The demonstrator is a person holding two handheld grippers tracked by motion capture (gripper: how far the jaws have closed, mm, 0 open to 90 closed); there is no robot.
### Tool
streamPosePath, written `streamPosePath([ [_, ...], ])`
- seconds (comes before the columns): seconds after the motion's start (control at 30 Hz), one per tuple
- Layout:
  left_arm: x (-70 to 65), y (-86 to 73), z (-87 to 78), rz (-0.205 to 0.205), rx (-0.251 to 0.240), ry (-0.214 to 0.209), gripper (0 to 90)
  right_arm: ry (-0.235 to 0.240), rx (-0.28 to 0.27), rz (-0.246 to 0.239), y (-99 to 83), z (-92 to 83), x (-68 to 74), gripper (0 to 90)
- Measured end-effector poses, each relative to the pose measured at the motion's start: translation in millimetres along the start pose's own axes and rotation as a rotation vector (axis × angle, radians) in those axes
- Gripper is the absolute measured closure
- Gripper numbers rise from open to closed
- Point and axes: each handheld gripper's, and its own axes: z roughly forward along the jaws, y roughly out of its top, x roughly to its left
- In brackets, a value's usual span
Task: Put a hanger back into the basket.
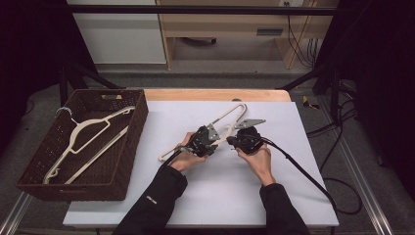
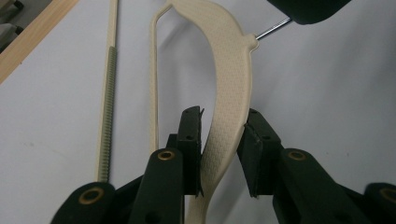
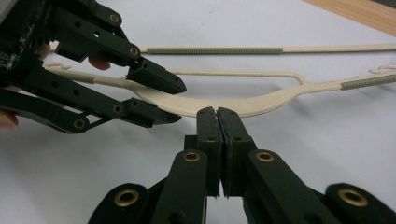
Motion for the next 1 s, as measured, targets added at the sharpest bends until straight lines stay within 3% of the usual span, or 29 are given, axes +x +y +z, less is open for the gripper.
streamPosePath([
  [0.07,0.9,0.5,-2.8,0.003,0.001,0.007,71.8,0.003,-0.021,0.002,0.8,-2.4,0.2,86.9],
  [0.17,3.9,0.8,-7.8,-0.006,-0.003,0.003,73.1,0.028,-0.078,0.021,3.8,-10.8,0.1,75.9],
  [0.27,7.1,0.3,-12.0,-0.010,-0.014,0.006,74.1,0.034,-0.152,0.007,7.3,-24.3,0.2,65.5],
  [0.37,9.7,0.4,-17.0,-0.010,-0.015,0.019,75.4,0.017,-0.237,0.013,9.2,-42.1,-2.5,56.1],
  [0.5,15.4,-0.4,-25.9,-0.024,-0.029,0.031,77.2,-0.027,-0.311,0.057,4.2,-66.2,-12.5,48.6],
  [0.63,23.0,-2.3,-36.3,-0.054,-0.051,0.049,79.4,-0.047,-0.329,0.111,-9.3,-80.7,-24.1,40.4],
  [0.83,35.3,-5.4,-49.3,-0.080,-0.059,0.081,82.4,-0.058,-0.337,0.123,-27.6,-91.1,-27.6,29.8],
  [1.0,46.1,-7.7,-59.2,-0.113,-0.057,0.146,85.1,-0.044,-0.351,0.135,-38.4,-97.3,-24.3,23.9],
])
